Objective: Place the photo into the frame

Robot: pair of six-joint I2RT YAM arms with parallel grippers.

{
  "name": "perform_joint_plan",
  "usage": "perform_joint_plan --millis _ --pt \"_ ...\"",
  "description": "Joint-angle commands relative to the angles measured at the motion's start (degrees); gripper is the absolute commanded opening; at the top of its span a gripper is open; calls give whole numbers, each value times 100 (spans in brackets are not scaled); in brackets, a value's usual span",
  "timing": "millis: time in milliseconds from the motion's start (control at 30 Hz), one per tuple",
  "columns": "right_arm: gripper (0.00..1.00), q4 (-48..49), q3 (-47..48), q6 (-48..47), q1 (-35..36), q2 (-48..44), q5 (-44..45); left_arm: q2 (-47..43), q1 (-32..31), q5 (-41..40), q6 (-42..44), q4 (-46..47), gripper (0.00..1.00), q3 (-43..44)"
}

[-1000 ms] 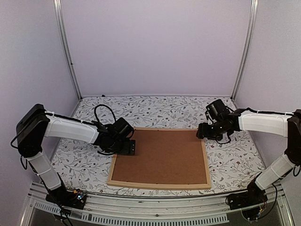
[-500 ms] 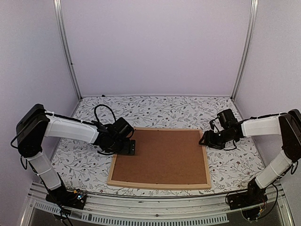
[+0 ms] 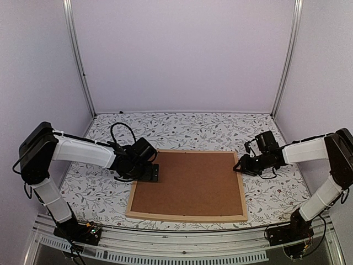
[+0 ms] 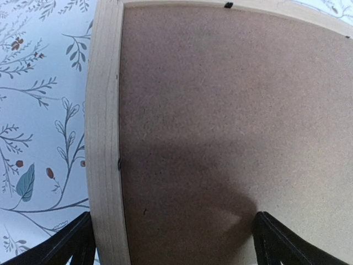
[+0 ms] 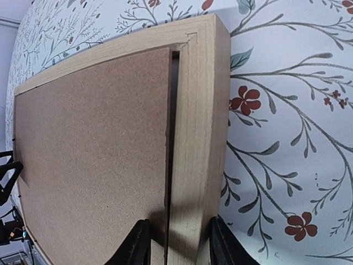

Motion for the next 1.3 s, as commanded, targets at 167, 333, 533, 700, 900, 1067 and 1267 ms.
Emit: perform_joint_plan --millis 167,333,533,700,900,1067,1267 --pt "30 -1093 -23 297 784 166 1246 -56 -36 375 -13 107 100 -39" --pt "28 -1311 153 380 1042 421 1545 -33 -44 378 -25 107 100 -54" --pt "27 -1609 480 484 1411 847 2096 -46 -44 318 -7 62 100 -68" --pt "27 -1830 774 577 1674 1304 2390 3 -48 294 13 69 100 -75" --pt "33 -1748 880 463 1614 991 2115 -37 -50 156 28 23 100 -107" --pt "46 -1611 1064 275 1110 375 1486 -193 -23 8 68 -76 100 -106" --pt "52 -1703 1459 -23 714 163 1329 -268 8 -52 138 -87 100 -87"
